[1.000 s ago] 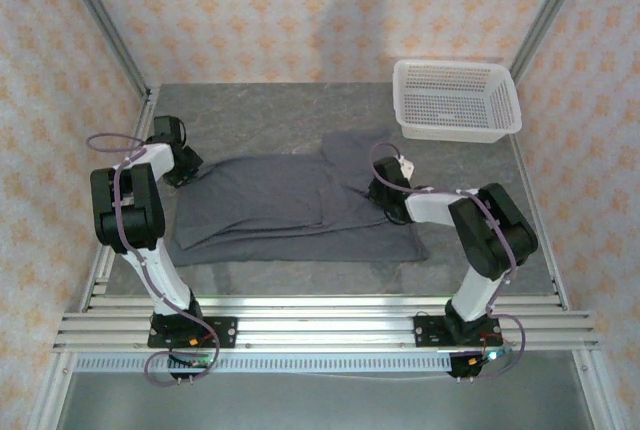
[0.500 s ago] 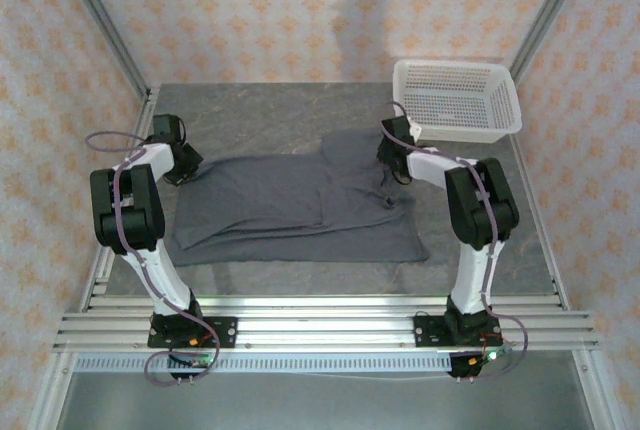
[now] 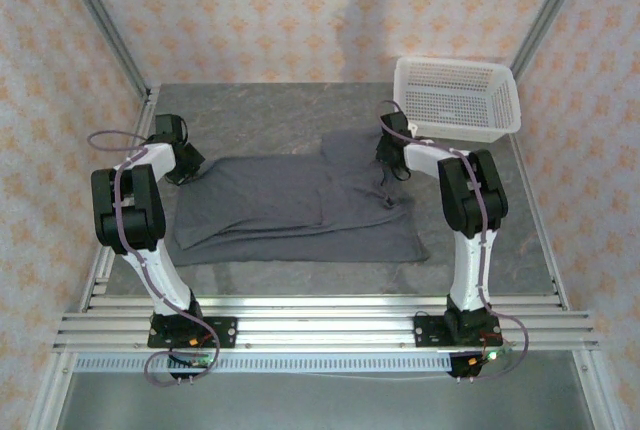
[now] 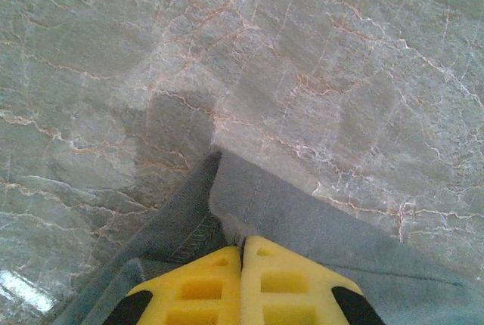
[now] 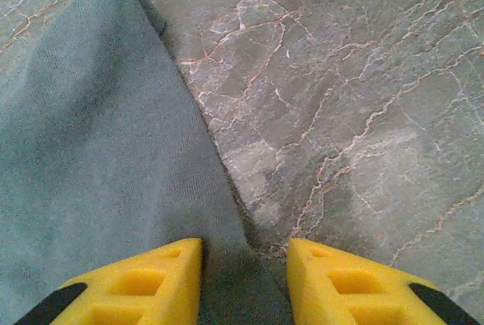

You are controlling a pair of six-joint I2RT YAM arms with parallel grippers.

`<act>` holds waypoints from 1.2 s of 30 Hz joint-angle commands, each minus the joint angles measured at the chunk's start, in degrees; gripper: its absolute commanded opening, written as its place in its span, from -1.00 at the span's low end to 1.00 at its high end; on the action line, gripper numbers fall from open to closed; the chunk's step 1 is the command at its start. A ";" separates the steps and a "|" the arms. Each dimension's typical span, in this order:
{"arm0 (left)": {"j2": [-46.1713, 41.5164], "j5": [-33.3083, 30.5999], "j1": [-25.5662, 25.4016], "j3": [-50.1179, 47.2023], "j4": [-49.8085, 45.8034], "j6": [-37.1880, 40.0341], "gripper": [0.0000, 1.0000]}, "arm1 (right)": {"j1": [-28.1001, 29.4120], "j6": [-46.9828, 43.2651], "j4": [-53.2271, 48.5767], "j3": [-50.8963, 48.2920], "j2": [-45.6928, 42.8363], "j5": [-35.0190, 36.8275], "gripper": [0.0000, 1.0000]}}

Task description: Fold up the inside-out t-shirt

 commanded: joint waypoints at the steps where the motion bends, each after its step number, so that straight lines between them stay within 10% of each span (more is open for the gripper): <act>1: -0.89 -0.09 -0.22 -0.05 0.49 0.83 -1.00 | -0.49 0.37 -1.98 -0.25 2.66 -2.61 -0.34; 11: -2.78 0.57 -0.22 -0.20 1.26 0.83 -1.00 | -0.50 -2.43 -1.12 -0.79 -3.96 -2.15 -1.00; 36: -11.71 0.47 5.22 -1.85 -3.22 -2.93 -1.00 | -7.07 0.06 -0.91 -4.88 -13.36 -7.57 -1.00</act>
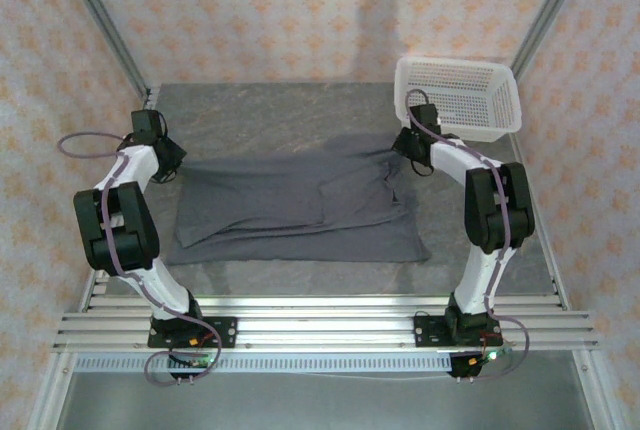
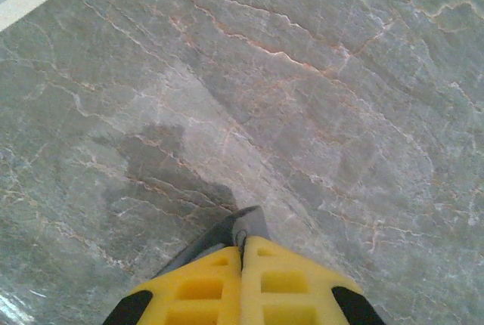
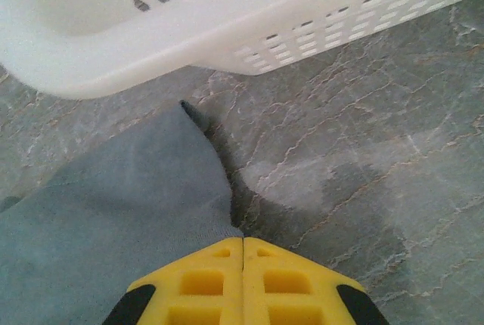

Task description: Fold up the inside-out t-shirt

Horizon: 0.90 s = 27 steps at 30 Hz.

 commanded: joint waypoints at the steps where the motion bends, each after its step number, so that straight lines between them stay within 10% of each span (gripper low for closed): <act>1: -2.79 1.96 0.62 -0.97 1.00 -0.76 -1.00 | -0.49 0.80 -0.35 0.12 -2.91 0.28 -1.00; 27: -27.78 -14.35 -4.88 -24.71 0.19 -6.88 -1.00 | -0.51 5.41 -1.15 -24.53 -30.01 1.09 -1.00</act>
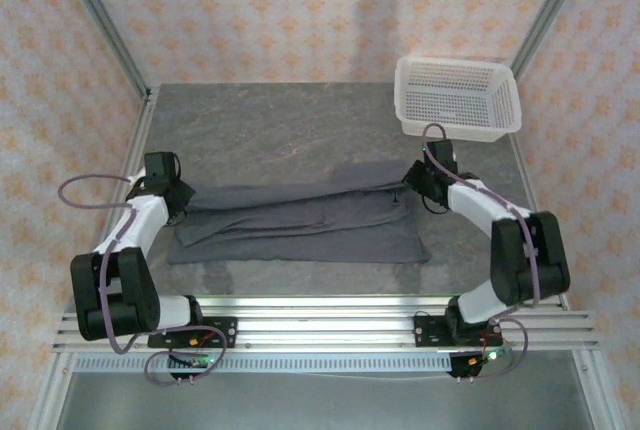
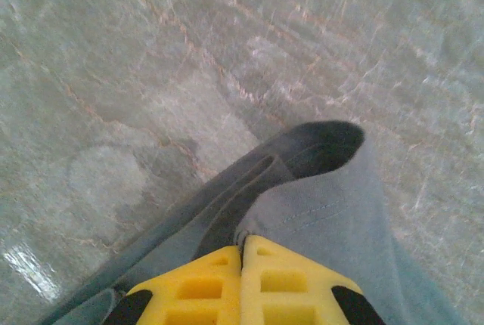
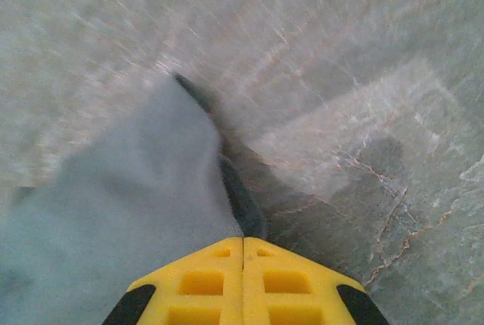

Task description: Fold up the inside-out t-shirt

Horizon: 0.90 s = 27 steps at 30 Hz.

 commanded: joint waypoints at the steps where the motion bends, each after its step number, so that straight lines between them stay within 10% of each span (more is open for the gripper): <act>1: -4.98 -6.49 -0.03 0.23 -2.01 -1.60 -1.00 | -0.52 0.55 -1.91 -1.26 -7.16 2.58 -1.00; 15: -2.34 -9.26 -0.03 -5.12 2.10 -5.82 -1.00 | 0.41 5.18 2.36 -19.23 -12.20 -1.42 -0.85; 23: -13.88 -10.91 -0.35 -6.91 2.74 -5.98 -0.10 | 0.68 2.14 -6.81 -8.62 -15.41 2.19 -0.42; 27: -16.24 -6.42 -3.50 -3.10 0.35 -3.13 -0.01 | 1.18 -1.40 -5.23 -1.98 -8.45 2.36 -0.31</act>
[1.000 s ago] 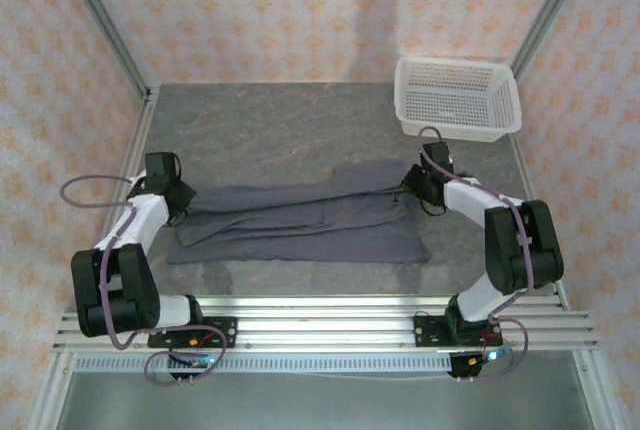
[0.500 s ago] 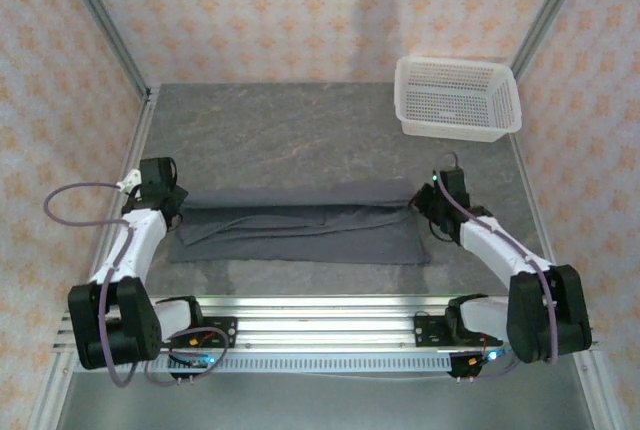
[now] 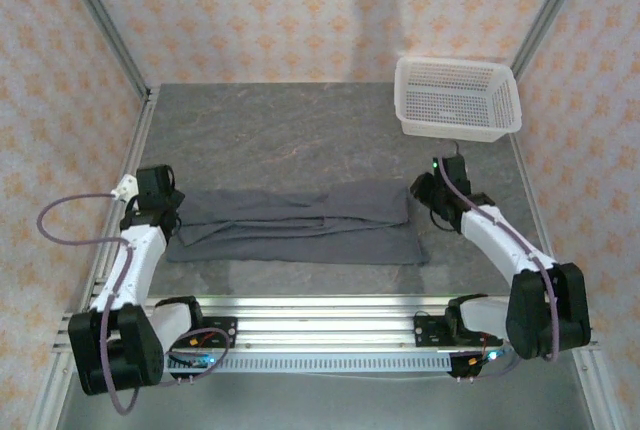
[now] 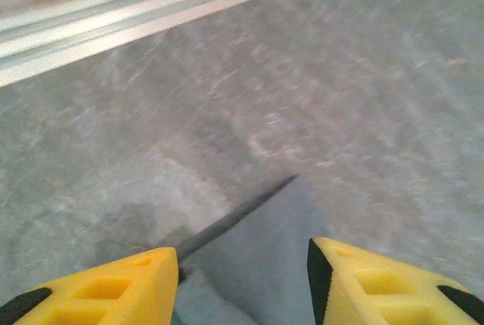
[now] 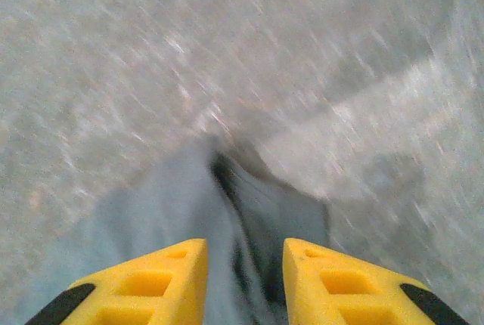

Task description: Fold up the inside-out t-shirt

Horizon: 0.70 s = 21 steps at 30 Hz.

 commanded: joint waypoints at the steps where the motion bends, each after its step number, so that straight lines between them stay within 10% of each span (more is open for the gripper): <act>1: -0.66 3.16 -3.74 3.90 -1.30 2.84 -0.02 | 0.58 -4.26 -0.06 5.36 6.56 2.55 -0.25; 9: -4.01 16.42 -22.72 3.09 2.96 10.78 -0.02 | 0.56 -6.92 1.81 17.17 27.26 -1.79 -0.12; 14: -5.37 11.82 -29.39 1.25 -0.19 12.13 0.00 | 1.50 -6.39 1.96 18.96 28.06 -3.97 -0.76; 21: -3.17 9.23 -29.85 -1.43 -0.16 12.22 0.00 | 2.02 -5.55 0.82 16.32 22.77 -4.41 -1.00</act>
